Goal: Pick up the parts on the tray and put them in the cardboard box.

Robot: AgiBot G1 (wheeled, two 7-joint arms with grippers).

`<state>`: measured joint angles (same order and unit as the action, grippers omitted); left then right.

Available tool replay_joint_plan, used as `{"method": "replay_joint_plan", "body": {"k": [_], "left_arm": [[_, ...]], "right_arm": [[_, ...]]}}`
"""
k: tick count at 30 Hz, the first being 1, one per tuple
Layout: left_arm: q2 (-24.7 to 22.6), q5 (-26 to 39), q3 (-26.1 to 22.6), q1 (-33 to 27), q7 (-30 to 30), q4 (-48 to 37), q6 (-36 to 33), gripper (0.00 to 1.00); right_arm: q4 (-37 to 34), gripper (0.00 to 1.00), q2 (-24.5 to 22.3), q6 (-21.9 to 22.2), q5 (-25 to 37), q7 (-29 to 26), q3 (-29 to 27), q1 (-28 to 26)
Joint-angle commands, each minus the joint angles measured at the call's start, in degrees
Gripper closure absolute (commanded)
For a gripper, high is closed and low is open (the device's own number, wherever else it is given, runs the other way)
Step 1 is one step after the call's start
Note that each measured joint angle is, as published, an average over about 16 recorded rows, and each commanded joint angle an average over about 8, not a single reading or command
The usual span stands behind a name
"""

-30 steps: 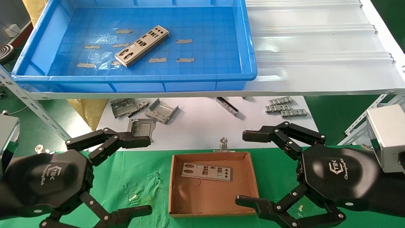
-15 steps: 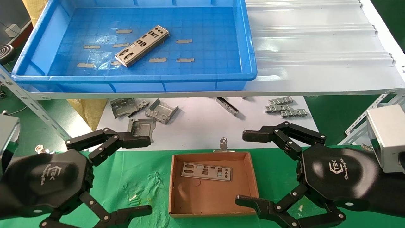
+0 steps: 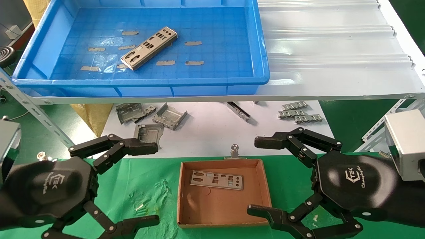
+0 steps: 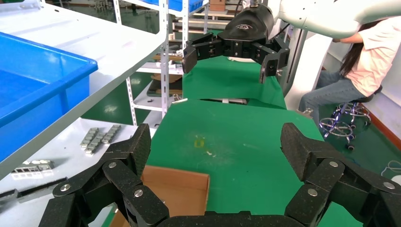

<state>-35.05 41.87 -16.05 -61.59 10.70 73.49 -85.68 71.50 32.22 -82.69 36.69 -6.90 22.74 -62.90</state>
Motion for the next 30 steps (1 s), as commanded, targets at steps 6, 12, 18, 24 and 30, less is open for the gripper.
{"method": "replay_joint_plan", "body": {"k": [6,12,18,24,30], "left_arm": [[0.00,0.00,0.00,0.00,0.00,0.00,0.00,0.00],[0.00,0.00,0.00,0.00,0.00,0.00,0.00,0.00],[0.00,0.00,0.00,0.00,0.00,0.00,0.00,0.00],[0.00,0.00,0.00,0.00,0.00,0.00,0.00,0.00],[0.00,0.00,0.00,0.00,0.00,0.00,0.00,0.00]], "right_arm": [[0.00,0.00,0.00,0.00,0.00,0.00,0.00,0.00],[0.00,0.00,0.00,0.00,0.00,0.00,0.00,0.00],[0.00,0.00,0.00,0.00,0.00,0.00,0.00,0.00],[0.00,0.00,0.00,0.00,0.00,0.00,0.00,0.00],[0.00,0.00,0.00,0.00,0.00,0.00,0.00,0.00]]}}
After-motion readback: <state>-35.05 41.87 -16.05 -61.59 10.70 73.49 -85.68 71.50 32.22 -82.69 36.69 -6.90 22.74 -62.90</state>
